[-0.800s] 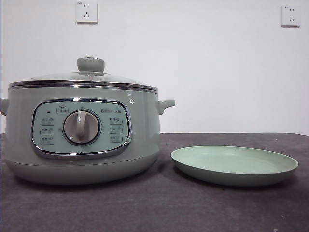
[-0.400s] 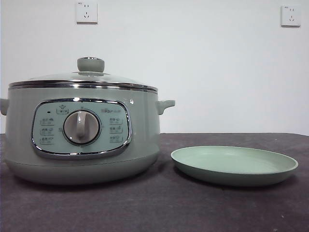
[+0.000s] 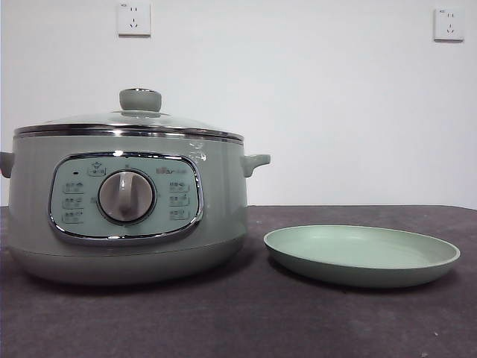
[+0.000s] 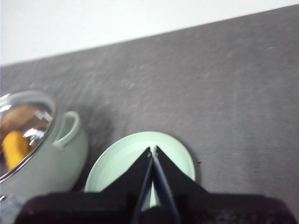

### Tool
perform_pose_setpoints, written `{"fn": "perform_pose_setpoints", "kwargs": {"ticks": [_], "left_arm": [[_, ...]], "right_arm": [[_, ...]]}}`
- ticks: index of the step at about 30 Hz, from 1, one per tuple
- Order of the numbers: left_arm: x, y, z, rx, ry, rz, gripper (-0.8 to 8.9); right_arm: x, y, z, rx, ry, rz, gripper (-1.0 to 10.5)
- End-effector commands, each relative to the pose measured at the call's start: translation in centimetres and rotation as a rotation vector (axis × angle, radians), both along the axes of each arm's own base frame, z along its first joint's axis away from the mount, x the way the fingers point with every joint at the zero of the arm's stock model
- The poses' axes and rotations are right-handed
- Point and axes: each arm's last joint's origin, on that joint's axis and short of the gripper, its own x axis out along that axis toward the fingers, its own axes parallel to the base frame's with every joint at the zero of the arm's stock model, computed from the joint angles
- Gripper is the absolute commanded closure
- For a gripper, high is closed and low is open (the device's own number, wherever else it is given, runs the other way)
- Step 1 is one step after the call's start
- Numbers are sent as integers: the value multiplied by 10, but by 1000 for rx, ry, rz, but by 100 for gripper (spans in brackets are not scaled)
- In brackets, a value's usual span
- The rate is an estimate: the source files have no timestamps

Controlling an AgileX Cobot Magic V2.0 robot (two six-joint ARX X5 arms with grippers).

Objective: Take the corn out from the steamer,put the corn on the plate,close the lid

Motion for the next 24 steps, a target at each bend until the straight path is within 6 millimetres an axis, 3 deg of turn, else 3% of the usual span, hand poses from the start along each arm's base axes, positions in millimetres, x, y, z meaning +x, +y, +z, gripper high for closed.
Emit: {"fn": "perform_pose_setpoints", "kwargs": {"ticks": [1,7,10,11,14,15,24], "left_arm": [[7,-1,11,34,-1,-56,818],[22,-3,25,2,34,-142,817],[27,-4,25,-5,54,-161,801],[29,-4,24,-5,60,-162,759],[33,-5,23,-9,68,-165,439],[35,-6,23,-13,70,-166,392],[66,-19,34,1,83,-233,403]], "right_arm": [[6,4,10,-41,16,126,947],[24,12,16,4,108,300,933],[32,13,11,10,145,310,801],[34,13,10,10,156,309,741],[40,14,6,17,189,300,566],[42,15,5,18,197,300,528],[49,16,0,21,231,299,524]]}}
